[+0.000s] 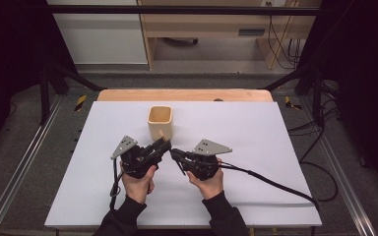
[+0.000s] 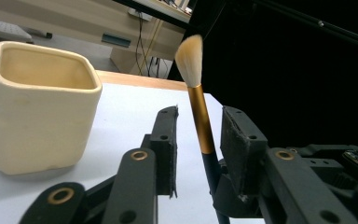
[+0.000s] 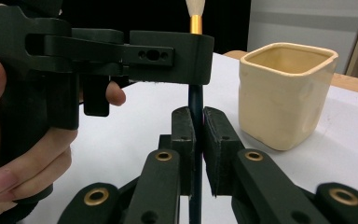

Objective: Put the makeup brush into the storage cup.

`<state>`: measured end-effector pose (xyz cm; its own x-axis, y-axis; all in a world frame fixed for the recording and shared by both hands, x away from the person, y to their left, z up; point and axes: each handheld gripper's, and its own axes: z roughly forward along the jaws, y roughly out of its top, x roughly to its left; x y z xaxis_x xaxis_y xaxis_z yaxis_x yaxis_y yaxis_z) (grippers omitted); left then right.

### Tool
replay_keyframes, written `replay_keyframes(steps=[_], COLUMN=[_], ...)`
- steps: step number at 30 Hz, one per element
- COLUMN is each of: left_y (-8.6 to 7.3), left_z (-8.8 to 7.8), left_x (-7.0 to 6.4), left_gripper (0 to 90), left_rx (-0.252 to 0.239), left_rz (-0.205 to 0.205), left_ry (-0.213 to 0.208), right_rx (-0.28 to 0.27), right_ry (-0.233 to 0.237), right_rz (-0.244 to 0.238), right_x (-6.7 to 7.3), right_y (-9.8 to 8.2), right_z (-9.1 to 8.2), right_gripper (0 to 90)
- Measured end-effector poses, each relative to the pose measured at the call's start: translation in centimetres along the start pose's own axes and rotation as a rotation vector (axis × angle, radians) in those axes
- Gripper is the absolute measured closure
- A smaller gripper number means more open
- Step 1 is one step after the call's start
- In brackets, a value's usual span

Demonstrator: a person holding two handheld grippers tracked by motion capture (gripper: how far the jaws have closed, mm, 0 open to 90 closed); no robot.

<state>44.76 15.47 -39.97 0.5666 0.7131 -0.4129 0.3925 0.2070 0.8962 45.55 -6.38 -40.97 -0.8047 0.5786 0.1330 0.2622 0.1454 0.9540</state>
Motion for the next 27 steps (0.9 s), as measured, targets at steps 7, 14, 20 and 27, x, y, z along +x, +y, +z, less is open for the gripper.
replay_keyframes(steps=[7, 14, 20, 27], left_y=[-0.09, -0.16, -0.21, -0.28], left_z=[0.02, 0.03, 0.04, -0.01], left_x=[-0.05, -0.15, -0.26, -0.57], left_gripper=[71.8, 76.2, 78.2, 81.3], left_rx=[-0.001, 0.002, 0.000, -0.012], left_rz=[-0.020, -0.025, -0.031, -0.037], left_ry=[0.010, 0.019, 0.016, 0.008], right_rx=[0.001, 0.005, 0.009, 0.007], right_ry=[0.004, 0.003, 0.004, 0.003], right_rz=[0.001, 0.001, -0.001, -0.002], right_x=[0.05, 0.08, 0.08, 0.13], right_y=[-0.02, -0.03, -0.03, -0.05], right_z=[0.07, 0.11, 0.13, 0.18], right_gripper=[83.7, 83.7, 83.8, 83.7])
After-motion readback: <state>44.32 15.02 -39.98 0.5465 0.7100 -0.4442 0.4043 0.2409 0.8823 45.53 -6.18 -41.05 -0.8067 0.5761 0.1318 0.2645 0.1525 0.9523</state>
